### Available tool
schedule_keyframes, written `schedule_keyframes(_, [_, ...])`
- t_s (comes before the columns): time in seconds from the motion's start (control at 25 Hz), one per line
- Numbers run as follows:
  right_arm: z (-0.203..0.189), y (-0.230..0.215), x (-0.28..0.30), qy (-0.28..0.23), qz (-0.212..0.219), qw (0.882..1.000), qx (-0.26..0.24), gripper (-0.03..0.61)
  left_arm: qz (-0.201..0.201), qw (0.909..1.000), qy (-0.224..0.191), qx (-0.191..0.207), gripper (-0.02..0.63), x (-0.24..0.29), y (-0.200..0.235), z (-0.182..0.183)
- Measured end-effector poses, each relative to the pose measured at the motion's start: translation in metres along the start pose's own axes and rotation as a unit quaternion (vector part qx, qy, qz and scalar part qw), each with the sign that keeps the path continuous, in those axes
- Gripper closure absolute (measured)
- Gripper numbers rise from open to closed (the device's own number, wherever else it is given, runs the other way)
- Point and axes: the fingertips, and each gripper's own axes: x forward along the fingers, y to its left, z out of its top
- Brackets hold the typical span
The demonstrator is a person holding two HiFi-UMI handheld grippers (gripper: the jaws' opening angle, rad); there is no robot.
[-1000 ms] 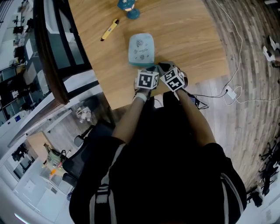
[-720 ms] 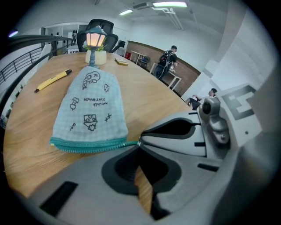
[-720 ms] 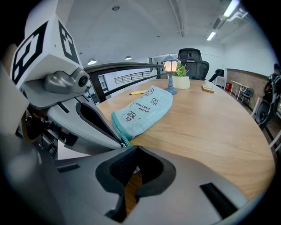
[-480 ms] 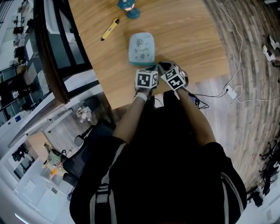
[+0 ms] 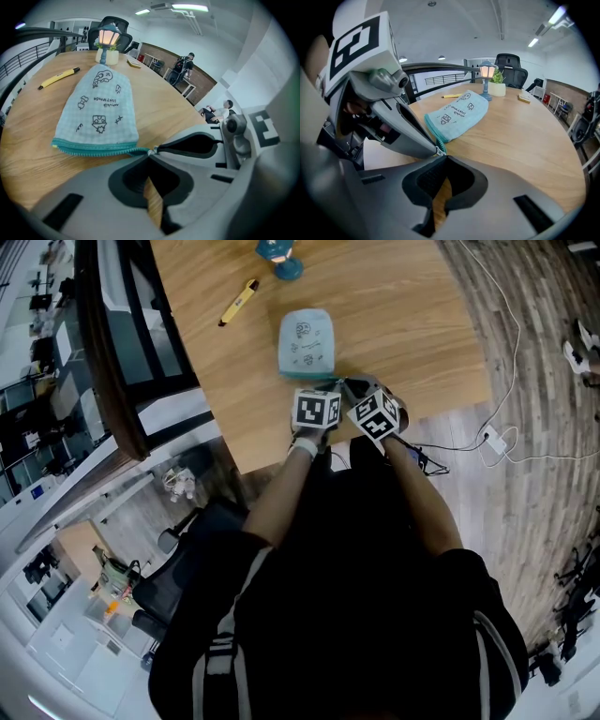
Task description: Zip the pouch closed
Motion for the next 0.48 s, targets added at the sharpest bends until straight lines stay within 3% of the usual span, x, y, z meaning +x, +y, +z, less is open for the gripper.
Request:
schedule_keyframes(0.28, [-0.0092, 0.0095, 0.0026, 0.045, 0.001, 0.997, -0.061, 0.565, -0.005, 1.0, -0.001, -0.005, 0.615, 0.0031, 0.0013, 0.0018])
schedule_keyframes(0.48, [-0.0019, 0.0059, -0.0022, 0.03, 0.01, 0.999, -0.035, 0.565, -0.006, 1.0, 0.004, -0.001, 0.615, 0.0029, -0.0003, 0.0009])
